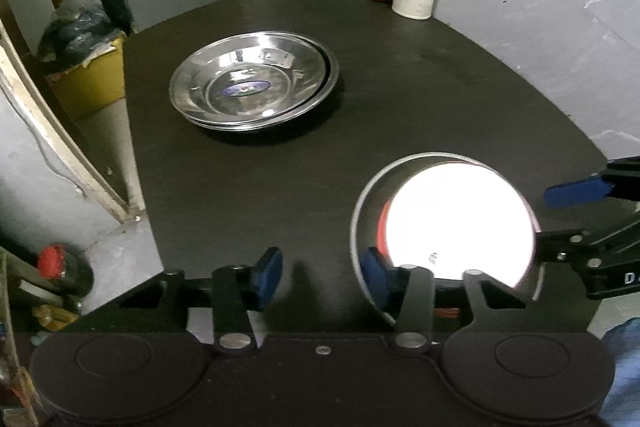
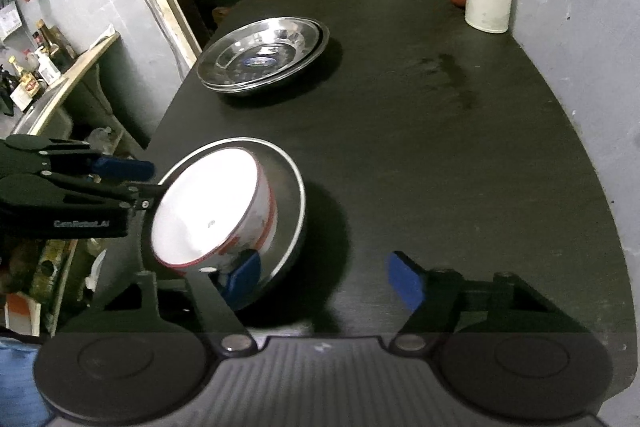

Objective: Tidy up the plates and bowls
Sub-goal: 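Close both grippers on the steel bowl rim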

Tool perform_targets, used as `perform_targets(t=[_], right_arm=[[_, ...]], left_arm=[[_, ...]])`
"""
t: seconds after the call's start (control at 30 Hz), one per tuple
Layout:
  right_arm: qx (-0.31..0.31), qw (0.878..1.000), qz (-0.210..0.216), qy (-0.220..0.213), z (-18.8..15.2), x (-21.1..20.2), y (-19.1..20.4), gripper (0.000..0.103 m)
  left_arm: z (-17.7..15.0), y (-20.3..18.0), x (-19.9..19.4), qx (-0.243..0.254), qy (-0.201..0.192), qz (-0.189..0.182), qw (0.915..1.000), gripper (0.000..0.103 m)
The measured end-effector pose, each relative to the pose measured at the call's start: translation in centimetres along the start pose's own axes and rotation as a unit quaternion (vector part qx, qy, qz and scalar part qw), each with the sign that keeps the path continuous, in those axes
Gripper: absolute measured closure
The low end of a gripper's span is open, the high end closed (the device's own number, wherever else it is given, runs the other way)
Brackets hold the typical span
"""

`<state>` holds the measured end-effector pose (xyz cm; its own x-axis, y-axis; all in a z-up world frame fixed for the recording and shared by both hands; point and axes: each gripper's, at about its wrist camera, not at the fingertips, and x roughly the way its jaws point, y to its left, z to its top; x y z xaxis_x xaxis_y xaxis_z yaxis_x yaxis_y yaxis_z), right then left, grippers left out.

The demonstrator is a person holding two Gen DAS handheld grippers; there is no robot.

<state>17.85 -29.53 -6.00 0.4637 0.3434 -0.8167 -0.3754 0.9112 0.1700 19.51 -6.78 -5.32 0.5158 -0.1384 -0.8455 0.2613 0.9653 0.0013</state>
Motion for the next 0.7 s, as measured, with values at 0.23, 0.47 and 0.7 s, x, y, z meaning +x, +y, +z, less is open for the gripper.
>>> perform_targets(t=[0.23,0.47,0.7], right_arm=[[0.011,1.0,0.029,-0.002,0.01,0.03,0.04,0.047],[0.019,0.999,0.049,-0.004,-0.12,-0.1,0.1,0.06],[0.028,0.998,0.048,0.003,-0.03,0.07,0.19,0.059]], left_arm=[[0.2,-0.36,0.13,-0.009,0.006,-0.03,0.9995,0.092],[0.3,-0.37,0.23,-0.011,0.006,-0.036,0.9993,0.096],[0.04,-0.51,0.17,-0.015,-0.003,-0.028,0.9995,0.097]])
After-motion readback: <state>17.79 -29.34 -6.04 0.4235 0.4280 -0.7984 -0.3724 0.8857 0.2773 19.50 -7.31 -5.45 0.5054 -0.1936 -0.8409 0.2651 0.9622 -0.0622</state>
